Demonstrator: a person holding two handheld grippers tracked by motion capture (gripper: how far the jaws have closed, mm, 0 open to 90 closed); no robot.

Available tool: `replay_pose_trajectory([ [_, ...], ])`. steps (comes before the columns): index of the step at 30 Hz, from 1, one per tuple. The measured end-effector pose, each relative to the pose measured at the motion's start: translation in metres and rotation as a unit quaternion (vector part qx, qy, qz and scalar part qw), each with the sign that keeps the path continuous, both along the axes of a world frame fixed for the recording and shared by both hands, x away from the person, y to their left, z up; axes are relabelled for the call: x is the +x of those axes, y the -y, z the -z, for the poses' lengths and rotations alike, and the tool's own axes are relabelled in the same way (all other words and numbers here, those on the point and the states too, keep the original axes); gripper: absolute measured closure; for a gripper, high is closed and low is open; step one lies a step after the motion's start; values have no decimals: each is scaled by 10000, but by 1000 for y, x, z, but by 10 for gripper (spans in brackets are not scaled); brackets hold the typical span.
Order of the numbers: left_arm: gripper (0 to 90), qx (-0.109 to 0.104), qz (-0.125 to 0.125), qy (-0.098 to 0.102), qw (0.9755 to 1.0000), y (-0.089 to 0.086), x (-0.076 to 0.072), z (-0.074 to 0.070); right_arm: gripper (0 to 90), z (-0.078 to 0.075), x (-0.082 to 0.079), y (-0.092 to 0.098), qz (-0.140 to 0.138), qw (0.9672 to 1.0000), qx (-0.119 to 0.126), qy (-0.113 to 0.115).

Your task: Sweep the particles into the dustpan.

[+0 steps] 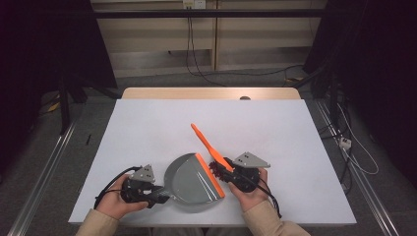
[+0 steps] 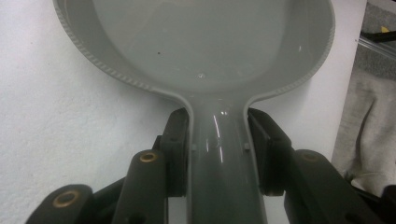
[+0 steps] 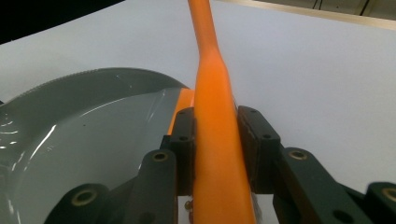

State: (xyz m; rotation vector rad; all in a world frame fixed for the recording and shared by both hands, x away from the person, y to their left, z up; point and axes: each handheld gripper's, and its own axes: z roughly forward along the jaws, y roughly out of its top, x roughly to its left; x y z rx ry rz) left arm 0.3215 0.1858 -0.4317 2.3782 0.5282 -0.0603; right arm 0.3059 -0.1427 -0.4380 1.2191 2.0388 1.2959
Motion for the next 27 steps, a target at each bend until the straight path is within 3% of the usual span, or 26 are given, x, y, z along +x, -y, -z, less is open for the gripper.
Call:
replay_pose_trajectory([
  [20, 626, 13, 30, -32, 10000, 0, 1, 0, 693, 3, -6, -23, -47, 9996, 271, 11],
  [27, 626, -25, -22, -66, 10000, 0, 1, 0, 694, 2, -8, -32, -118, 9987, 497, 47],
])
